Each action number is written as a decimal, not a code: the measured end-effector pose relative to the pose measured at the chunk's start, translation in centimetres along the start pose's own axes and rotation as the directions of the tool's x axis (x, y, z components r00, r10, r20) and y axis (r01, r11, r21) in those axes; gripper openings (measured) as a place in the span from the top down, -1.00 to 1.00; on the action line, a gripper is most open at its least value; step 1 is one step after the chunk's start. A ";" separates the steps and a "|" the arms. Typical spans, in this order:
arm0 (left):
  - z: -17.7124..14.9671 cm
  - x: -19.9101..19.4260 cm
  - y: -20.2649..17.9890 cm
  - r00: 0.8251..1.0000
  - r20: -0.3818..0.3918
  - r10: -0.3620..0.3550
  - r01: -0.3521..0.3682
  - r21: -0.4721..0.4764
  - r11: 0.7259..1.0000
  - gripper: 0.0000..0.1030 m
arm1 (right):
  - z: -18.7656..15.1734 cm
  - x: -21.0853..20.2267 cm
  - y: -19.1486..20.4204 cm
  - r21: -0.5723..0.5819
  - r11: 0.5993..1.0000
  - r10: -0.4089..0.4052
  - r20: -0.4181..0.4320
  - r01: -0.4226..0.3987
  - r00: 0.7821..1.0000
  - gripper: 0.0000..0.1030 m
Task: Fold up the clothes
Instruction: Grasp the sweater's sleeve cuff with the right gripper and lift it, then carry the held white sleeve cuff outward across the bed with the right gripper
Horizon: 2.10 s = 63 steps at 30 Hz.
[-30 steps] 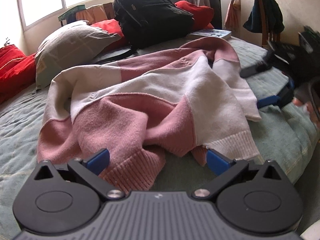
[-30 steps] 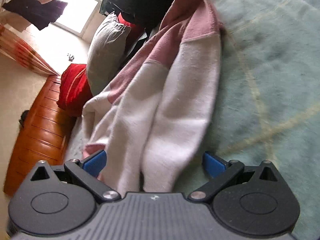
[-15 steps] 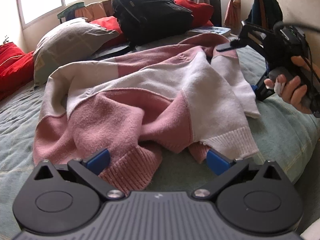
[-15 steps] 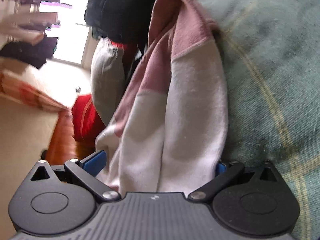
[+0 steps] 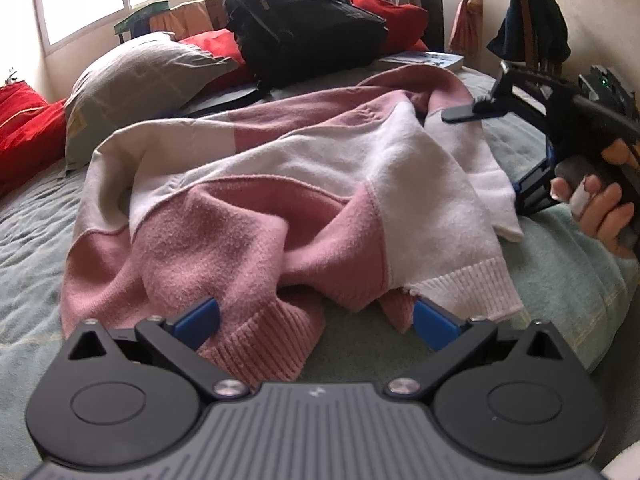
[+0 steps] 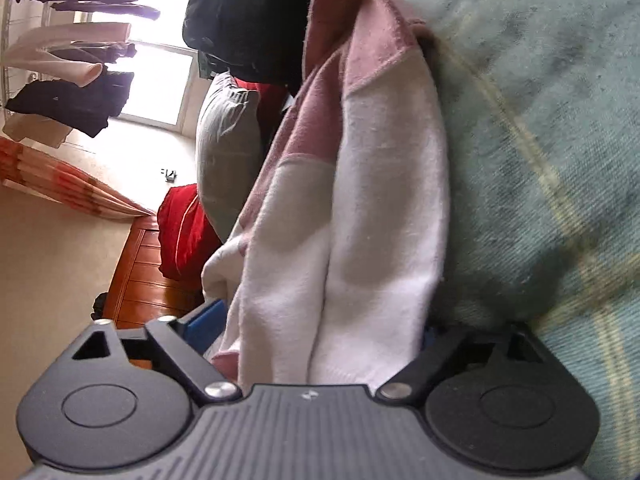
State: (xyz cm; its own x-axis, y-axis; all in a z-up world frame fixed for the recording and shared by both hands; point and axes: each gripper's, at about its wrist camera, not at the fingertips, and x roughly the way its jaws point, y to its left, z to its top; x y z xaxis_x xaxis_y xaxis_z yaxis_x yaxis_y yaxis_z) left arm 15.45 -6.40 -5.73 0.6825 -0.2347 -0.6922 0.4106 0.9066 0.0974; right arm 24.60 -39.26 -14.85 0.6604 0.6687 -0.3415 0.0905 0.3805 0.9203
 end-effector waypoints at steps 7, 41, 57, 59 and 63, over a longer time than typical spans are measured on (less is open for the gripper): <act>0.0 -0.1 -0.3 1.000 -0.002 -0.006 0.006 0.008 1.000 -0.99 | -0.4 -1.1 -3.6 0.024 1.000 0.009 0.046 -0.011 0.999 0.95; -0.1 -0.2 -0.2 1.000 -0.007 -0.022 0.022 -0.006 1.000 -0.99 | 0.5 -2.3 2.4 -0.306 0.903 -0.272 0.137 0.302 0.952 0.90; 1.0 -0.3 -1.7 0.999 0.007 -0.039 0.038 0.042 0.998 -0.99 | 14.6 -9.1 3.9 -0.320 0.607 -0.633 0.359 0.728 0.686 0.88; 1.1 -0.2 -1.9 0.999 0.004 -0.037 0.037 0.048 0.998 -0.99 | 15.8 -8.9 3.6 -0.314 0.576 -0.659 0.367 0.755 0.656 0.88; 1.2 0.1 -2.1 1.000 -0.006 -0.026 0.026 0.057 0.998 -0.99 | 18.0 -8.3 3.3 -0.319 0.508 -0.704 0.383 0.800 0.599 0.88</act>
State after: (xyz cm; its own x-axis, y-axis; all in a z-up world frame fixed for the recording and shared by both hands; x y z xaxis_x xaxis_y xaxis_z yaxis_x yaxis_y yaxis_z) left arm 15.44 -8.73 -5.16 0.6680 -0.2561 -0.6987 0.4623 0.8786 0.1199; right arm 32.82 -54.98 -5.53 0.6170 -0.1117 -0.7790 0.3367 0.9322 0.1330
